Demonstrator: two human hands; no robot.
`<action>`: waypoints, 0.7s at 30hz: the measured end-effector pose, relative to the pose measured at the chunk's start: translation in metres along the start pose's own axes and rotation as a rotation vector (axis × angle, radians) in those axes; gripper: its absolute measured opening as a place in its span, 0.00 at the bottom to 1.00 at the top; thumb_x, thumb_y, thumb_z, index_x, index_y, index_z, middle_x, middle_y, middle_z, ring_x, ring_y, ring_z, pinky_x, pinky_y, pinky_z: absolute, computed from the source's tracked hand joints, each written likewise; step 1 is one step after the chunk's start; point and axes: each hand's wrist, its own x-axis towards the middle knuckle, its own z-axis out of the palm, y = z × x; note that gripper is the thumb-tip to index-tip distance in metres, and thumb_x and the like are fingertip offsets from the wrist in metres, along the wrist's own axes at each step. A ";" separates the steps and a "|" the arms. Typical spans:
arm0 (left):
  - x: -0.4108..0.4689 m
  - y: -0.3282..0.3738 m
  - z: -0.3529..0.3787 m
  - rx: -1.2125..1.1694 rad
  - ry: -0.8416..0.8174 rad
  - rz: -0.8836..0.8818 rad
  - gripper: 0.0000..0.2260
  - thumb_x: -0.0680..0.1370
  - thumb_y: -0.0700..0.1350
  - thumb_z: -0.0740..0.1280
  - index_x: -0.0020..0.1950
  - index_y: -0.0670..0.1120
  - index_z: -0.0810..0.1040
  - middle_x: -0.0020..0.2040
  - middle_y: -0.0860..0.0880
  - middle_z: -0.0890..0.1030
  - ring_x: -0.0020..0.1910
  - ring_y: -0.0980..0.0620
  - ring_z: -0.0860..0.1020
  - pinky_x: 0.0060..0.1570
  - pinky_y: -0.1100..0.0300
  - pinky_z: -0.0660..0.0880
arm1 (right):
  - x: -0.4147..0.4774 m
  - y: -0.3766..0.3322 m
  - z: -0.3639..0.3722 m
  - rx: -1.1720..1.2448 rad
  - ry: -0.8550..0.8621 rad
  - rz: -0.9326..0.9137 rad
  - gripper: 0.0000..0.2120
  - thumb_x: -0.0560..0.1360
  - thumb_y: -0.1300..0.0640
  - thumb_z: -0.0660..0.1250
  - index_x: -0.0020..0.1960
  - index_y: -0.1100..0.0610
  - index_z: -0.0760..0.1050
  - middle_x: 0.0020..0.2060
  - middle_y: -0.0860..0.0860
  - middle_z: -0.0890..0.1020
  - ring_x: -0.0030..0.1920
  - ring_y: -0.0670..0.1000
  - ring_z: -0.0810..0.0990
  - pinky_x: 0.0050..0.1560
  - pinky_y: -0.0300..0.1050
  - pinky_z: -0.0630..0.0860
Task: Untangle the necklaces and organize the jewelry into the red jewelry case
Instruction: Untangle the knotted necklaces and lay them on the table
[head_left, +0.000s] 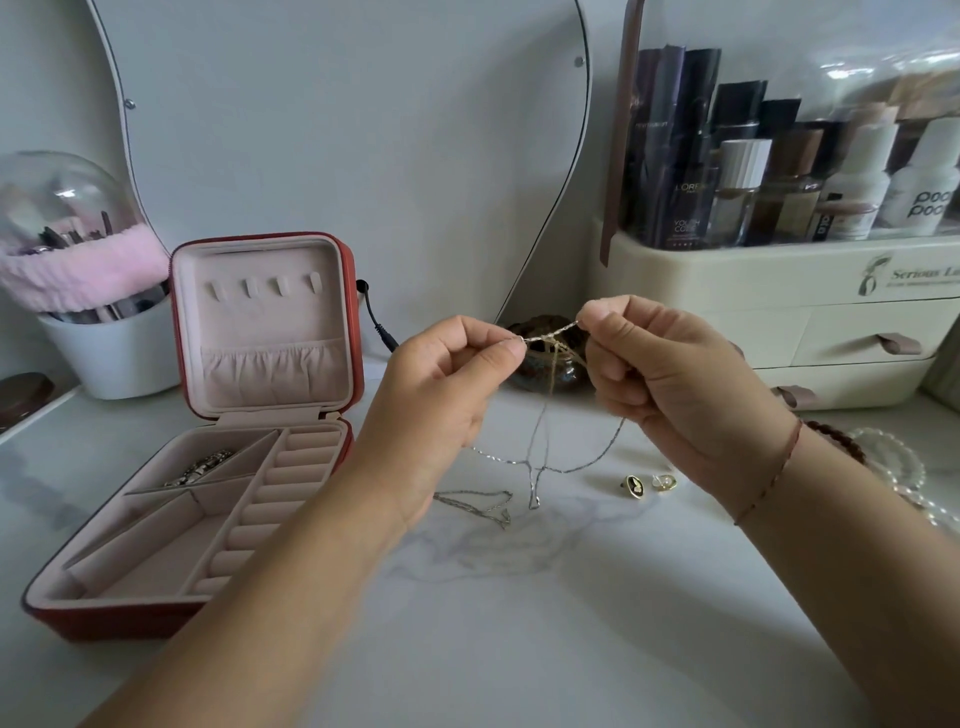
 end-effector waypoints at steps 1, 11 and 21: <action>0.000 0.001 0.000 -0.011 0.006 -0.006 0.08 0.78 0.38 0.64 0.39 0.46 0.74 0.23 0.57 0.63 0.22 0.59 0.58 0.21 0.68 0.56 | 0.000 0.000 0.000 -0.054 0.023 -0.027 0.07 0.78 0.60 0.62 0.41 0.57 0.70 0.24 0.48 0.67 0.23 0.44 0.58 0.23 0.35 0.54; -0.001 0.001 0.002 -0.067 -0.008 0.014 0.11 0.81 0.37 0.58 0.39 0.45 0.71 0.37 0.47 0.76 0.24 0.56 0.60 0.22 0.66 0.57 | -0.004 -0.006 0.002 -0.192 0.025 -0.102 0.03 0.73 0.62 0.67 0.42 0.59 0.75 0.21 0.43 0.66 0.23 0.44 0.57 0.23 0.34 0.55; 0.002 -0.001 0.000 -0.070 -0.010 0.077 0.08 0.78 0.39 0.62 0.39 0.44 0.71 0.33 0.50 0.74 0.25 0.57 0.61 0.25 0.66 0.57 | -0.008 -0.007 0.005 -0.388 -0.025 -0.122 0.03 0.72 0.64 0.69 0.44 0.65 0.79 0.17 0.43 0.71 0.18 0.41 0.67 0.22 0.27 0.62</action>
